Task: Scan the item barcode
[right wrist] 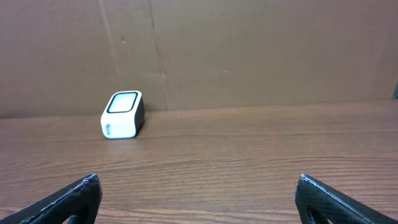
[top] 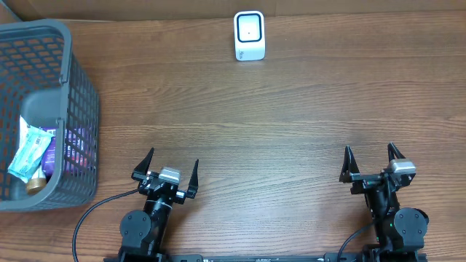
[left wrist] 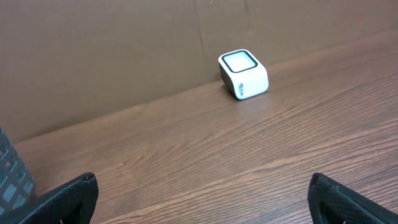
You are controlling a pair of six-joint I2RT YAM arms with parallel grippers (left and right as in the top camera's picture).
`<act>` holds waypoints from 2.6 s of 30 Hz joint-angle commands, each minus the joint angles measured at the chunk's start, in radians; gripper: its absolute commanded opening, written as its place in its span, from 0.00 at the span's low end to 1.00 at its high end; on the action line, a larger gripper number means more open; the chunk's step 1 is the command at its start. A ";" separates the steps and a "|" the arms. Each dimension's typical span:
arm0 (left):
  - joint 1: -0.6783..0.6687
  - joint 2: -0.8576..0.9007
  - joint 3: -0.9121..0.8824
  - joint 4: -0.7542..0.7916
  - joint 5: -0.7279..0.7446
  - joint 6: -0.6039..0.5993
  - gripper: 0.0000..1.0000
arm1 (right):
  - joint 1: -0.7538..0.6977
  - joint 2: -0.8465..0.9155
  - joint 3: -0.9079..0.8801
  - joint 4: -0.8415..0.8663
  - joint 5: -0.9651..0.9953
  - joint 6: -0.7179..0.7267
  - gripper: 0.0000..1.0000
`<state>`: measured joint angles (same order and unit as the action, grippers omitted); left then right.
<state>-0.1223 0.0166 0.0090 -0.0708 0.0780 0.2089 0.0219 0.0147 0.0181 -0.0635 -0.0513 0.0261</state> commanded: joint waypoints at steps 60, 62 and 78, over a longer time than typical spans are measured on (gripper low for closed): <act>0.005 0.439 0.683 -0.318 0.106 -0.124 1.00 | 0.007 0.042 0.434 -0.266 -0.243 0.006 1.00; 0.005 0.504 0.772 -0.380 0.106 -0.124 1.00 | 0.007 0.071 0.488 -0.306 -0.243 0.006 1.00; 0.005 1.227 1.899 -1.226 0.108 -0.127 1.00 | 0.007 0.731 1.144 -0.706 -0.347 -0.005 1.00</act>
<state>-0.1223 1.1595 1.7485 -1.2346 0.1722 0.1028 0.0219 0.6487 1.0576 -0.7235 -0.3733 0.0250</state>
